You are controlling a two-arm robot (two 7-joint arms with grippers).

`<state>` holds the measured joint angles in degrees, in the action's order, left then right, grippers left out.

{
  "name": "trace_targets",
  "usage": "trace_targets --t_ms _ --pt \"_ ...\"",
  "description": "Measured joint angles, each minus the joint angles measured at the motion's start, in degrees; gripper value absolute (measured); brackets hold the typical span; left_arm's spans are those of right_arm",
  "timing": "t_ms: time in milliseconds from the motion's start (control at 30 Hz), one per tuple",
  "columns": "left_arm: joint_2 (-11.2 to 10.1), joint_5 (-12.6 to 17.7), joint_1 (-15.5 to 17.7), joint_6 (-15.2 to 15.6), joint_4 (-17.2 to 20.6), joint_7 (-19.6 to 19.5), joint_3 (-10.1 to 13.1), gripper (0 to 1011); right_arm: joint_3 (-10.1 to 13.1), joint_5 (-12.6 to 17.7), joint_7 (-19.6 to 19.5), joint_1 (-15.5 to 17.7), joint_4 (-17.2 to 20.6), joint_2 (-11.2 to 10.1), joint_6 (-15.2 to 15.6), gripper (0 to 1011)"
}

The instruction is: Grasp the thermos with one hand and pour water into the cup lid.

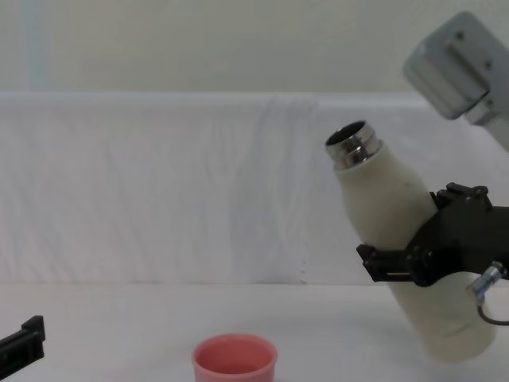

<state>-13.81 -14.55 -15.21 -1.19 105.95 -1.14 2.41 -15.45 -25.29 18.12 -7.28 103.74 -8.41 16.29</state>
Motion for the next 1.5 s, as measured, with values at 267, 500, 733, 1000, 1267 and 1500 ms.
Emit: trace_targets --t_ms 267,500,733,1000,1267,1500 --pt "0.0 0.0 0.0 0.0 0.0 0.0 0.0 1001 3.0 8.8 0.1 -1.2 -3.5 2.7 -2.4 960" --pt "0.0 0.0 0.0 0.0 0.0 0.0 0.0 1001 4.5 14.0 0.8 -3.0 -7.1 3.9 -3.4 960" --pt "0.0 0.0 0.0 0.0 0.0 0.0 0.0 1001 5.6 19.1 1.9 -5.2 -11.0 5.1 -4.3 960" --pt "0.0 0.0 0.0 0.0 0.0 0.0 0.0 1001 6.0 23.8 3.2 -7.5 -15.0 6.2 -5.1 960" --pt "0.0 0.0 0.0 0.0 0.0 0.0 0.0 1001 5.0 27.0 4.0 -9.2 -18.1 7.1 -5.8 960" --pt "0.0 0.0 0.0 0.0 0.0 0.0 0.0 1001 4.1 28.6 4.0 -9.8 -19.7 7.2 -6.1 960"
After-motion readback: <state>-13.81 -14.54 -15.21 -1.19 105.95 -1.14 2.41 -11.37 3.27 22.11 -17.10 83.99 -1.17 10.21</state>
